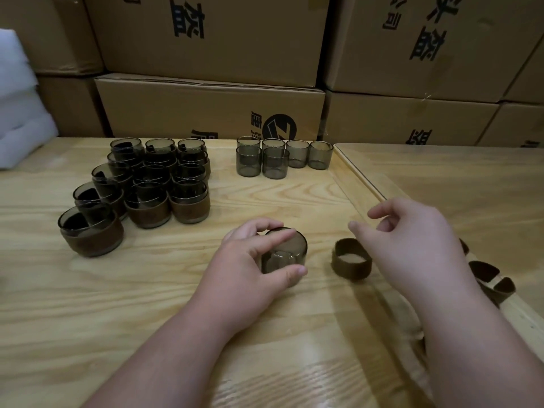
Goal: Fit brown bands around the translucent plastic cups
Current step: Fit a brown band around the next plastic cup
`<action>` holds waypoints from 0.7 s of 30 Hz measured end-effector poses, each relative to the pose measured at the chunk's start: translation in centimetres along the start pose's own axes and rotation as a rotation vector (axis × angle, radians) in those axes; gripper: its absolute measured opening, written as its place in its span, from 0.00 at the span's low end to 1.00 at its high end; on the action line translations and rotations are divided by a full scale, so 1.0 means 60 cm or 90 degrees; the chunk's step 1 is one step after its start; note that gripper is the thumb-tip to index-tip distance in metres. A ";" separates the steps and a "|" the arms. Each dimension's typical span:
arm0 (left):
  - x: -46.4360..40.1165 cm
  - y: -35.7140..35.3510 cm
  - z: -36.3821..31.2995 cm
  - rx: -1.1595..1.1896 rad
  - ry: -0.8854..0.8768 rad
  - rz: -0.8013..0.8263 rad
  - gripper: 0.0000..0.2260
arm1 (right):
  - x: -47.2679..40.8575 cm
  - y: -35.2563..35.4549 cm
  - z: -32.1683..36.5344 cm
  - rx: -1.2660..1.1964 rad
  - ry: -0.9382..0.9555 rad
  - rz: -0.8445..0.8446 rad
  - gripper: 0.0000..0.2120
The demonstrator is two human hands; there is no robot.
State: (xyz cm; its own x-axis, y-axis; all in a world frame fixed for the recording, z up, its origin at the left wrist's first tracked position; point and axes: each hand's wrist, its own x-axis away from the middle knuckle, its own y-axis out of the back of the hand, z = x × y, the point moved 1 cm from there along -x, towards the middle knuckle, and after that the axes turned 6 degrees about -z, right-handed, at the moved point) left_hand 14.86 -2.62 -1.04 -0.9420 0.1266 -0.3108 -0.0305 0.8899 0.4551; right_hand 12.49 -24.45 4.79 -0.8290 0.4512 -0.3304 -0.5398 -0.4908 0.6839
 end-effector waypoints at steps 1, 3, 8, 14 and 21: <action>0.000 0.001 0.001 -0.008 -0.004 0.003 0.24 | 0.003 -0.004 0.005 -0.006 0.016 -0.006 0.10; 0.000 0.001 0.004 -0.024 -0.007 0.010 0.26 | 0.005 -0.013 0.010 -0.003 0.028 -0.008 0.11; 0.000 -0.001 0.005 -0.038 -0.011 0.014 0.31 | 0.015 -0.032 0.013 0.037 0.043 0.098 0.17; 0.000 -0.002 0.012 -0.009 -0.006 0.002 0.33 | 0.024 -0.032 0.019 0.054 0.073 0.283 0.41; -0.001 -0.007 0.019 0.051 0.028 -0.005 0.33 | 0.019 -0.041 0.001 0.129 0.107 0.329 0.30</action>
State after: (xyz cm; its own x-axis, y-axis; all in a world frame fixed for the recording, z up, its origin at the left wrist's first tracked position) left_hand 15.29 -2.48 -2.16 -0.9555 0.1020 -0.2768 -0.0125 0.9235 0.3835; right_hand 12.88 -22.69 2.78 -0.9982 0.0586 -0.0079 -0.0338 -0.4560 0.8893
